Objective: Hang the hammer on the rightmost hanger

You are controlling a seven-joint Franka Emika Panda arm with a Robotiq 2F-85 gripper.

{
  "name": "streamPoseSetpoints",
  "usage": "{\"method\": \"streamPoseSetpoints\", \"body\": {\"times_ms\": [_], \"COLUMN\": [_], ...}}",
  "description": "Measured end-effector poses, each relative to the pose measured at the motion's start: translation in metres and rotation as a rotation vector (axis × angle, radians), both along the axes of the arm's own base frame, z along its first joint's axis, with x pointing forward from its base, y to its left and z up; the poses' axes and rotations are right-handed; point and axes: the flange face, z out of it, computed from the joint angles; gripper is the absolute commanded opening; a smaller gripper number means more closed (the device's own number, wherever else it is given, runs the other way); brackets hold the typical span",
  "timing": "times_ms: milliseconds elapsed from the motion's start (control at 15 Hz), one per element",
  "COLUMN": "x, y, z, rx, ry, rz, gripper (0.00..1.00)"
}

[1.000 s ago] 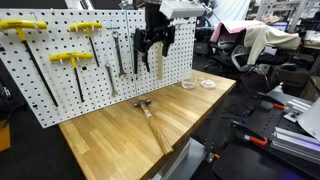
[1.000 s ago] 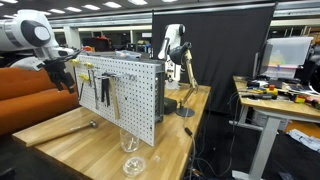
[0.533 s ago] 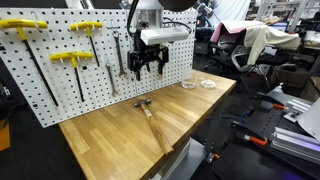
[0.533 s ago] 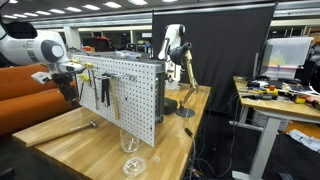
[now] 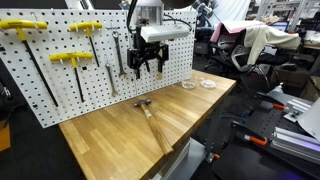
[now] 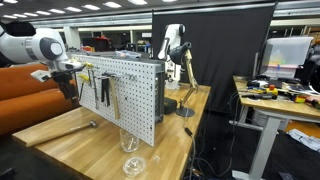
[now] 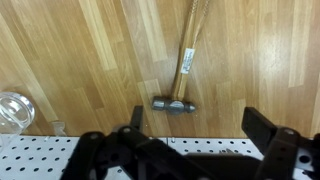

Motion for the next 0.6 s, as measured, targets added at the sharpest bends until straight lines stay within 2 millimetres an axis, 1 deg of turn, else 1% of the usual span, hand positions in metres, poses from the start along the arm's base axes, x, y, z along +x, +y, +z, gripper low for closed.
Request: {"method": "streamPoseSetpoints", "body": {"times_ms": [133,200,467,600], "x": [0.001,0.002,0.013,0.021], "y": [-0.002,-0.004,-0.008,-0.006], "z": [-0.006,-0.014,-0.054,-0.07], "rx": [-0.007,-0.013,-0.032,-0.037], "ry": [0.007,0.018,0.067,0.076], "rz": [-0.008,-0.017,-0.056,-0.072], "gripper": [1.0,1.0,1.0,1.0]}}
